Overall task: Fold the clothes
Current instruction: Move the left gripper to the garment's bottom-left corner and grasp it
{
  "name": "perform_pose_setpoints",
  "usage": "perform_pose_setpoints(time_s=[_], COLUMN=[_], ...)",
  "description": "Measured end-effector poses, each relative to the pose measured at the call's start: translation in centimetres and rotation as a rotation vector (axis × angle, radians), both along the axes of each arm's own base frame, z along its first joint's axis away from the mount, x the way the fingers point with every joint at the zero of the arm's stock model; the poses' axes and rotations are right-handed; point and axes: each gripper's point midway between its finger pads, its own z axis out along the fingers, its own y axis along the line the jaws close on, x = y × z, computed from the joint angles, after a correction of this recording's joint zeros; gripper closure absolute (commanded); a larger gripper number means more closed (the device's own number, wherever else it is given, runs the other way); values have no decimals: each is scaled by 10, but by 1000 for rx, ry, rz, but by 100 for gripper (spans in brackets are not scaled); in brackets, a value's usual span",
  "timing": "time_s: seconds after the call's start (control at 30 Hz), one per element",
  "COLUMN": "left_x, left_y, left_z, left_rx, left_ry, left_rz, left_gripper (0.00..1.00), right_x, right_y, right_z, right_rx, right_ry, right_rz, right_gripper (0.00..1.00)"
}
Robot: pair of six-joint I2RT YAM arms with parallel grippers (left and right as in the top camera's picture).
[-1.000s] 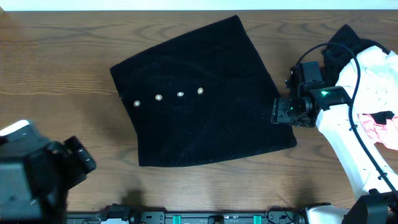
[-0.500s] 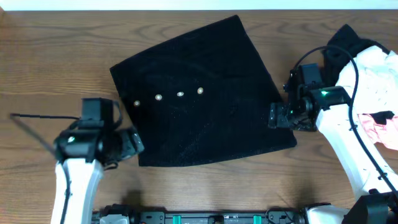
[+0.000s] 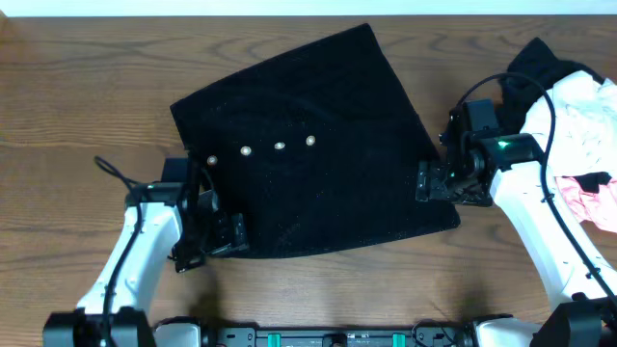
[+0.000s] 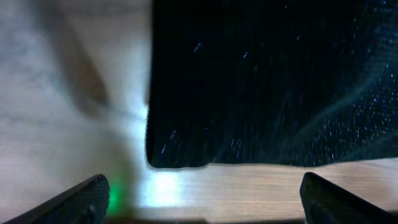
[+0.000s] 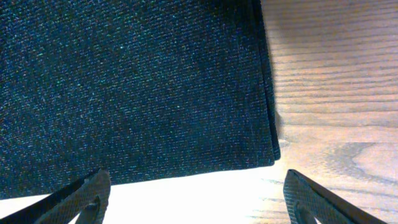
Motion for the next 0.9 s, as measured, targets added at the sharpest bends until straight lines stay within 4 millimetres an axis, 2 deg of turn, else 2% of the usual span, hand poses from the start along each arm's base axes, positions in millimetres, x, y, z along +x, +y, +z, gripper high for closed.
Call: perform_pose_setpoints(time_s=[0.23, 0.3, 0.47, 0.53, 0.63, 0.77, 0.8, 0.9], left_x=[1, 0, 2, 5, 7, 6, 5, 1], left_y=[-4, -4, -6, -6, -6, -7, -7, -7], left_z=[-13, -18, -31, -34, -34, -33, -32, -25], left_rx=[-32, -35, -47, -50, -48, -55, -57, -58], left_ry=[31, 48, 61, 50, 43, 46, 49, 54], left_rz=[-68, -71, -86, -83, -82, -89, -87, -90], left_gripper=[5, 11, 33, 45, 69, 91, 94, 94], right_x=[0, 0, 0, -1, -4, -7, -7, -7], right_y=[0, 0, 0, -2, -4, -12, -15, -30], right_z=[0, 0, 0, 0, -1, -1, -2, -2], right_rx=[0, 0, -3, -9, -19, -32, -34, -38], right_ry=[0, 0, 1, 2, 17, 33, 35, 44], right_rz=[0, 0, -1, -2, -11, -56, -68, -128], right_gripper=[15, 15, 16, 15, 14, 14, 14, 15])
